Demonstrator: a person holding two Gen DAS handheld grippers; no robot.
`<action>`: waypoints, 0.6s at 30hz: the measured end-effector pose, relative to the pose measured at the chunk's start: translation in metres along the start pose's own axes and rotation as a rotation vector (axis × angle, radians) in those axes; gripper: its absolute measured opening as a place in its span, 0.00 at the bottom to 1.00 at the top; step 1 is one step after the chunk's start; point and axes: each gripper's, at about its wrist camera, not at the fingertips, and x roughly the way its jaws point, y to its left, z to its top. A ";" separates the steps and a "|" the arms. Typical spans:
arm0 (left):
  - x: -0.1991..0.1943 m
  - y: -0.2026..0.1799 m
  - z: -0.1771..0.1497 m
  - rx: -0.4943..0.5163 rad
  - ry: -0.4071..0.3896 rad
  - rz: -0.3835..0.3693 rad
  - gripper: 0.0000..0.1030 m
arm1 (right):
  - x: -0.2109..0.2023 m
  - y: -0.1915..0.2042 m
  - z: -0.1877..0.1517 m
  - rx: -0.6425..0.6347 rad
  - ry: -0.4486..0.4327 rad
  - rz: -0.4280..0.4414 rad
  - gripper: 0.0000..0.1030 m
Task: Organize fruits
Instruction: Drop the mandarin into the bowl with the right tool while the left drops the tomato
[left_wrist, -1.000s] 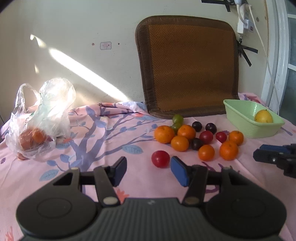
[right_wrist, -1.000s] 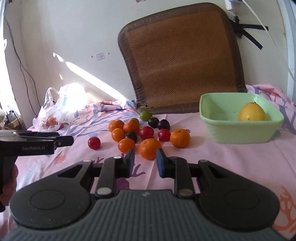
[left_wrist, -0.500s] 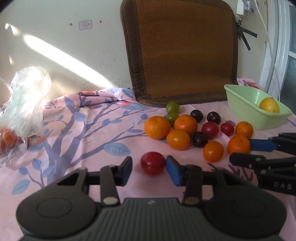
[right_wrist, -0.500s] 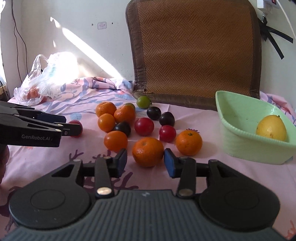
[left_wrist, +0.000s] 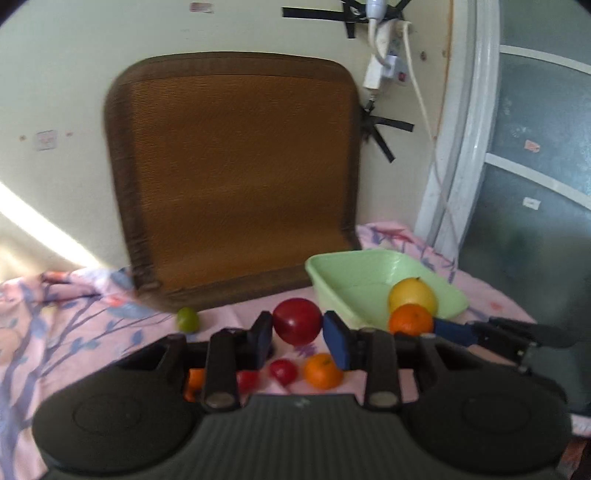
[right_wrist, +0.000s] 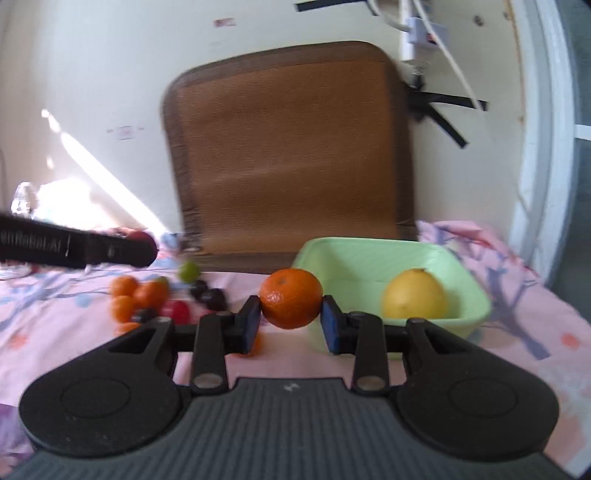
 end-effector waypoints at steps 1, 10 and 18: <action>0.015 -0.005 0.005 -0.014 0.009 -0.026 0.30 | 0.003 -0.005 -0.001 -0.003 0.002 -0.022 0.37; 0.100 -0.021 0.024 -0.137 0.117 -0.164 0.30 | 0.024 -0.027 -0.001 -0.014 -0.018 -0.093 0.37; 0.109 -0.031 0.026 -0.092 0.116 -0.131 0.42 | 0.027 -0.027 -0.003 -0.014 -0.026 -0.104 0.41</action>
